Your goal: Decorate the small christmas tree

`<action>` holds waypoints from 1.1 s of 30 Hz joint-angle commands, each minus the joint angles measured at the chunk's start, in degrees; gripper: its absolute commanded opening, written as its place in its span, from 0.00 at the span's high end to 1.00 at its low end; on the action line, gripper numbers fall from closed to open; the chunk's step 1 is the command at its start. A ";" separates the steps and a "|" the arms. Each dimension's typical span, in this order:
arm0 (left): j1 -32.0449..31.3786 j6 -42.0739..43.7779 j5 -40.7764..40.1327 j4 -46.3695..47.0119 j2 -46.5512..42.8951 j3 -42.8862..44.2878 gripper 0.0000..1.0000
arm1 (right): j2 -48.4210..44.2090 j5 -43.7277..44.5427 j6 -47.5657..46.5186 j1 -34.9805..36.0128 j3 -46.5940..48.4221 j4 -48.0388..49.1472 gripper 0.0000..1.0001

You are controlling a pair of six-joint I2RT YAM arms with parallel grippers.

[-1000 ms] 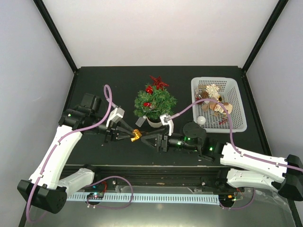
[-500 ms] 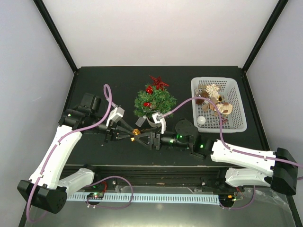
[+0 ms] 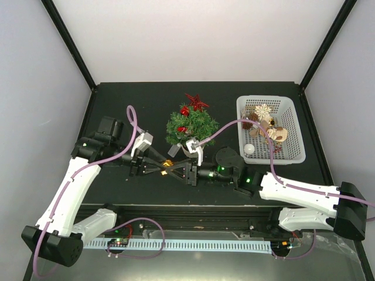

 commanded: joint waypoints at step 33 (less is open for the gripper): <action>0.81 -14.33 -23.19 18.36 -2.55 -7.74 0.04 | -1.30 25.97 -37.24 11.99 17.18 -58.45 0.81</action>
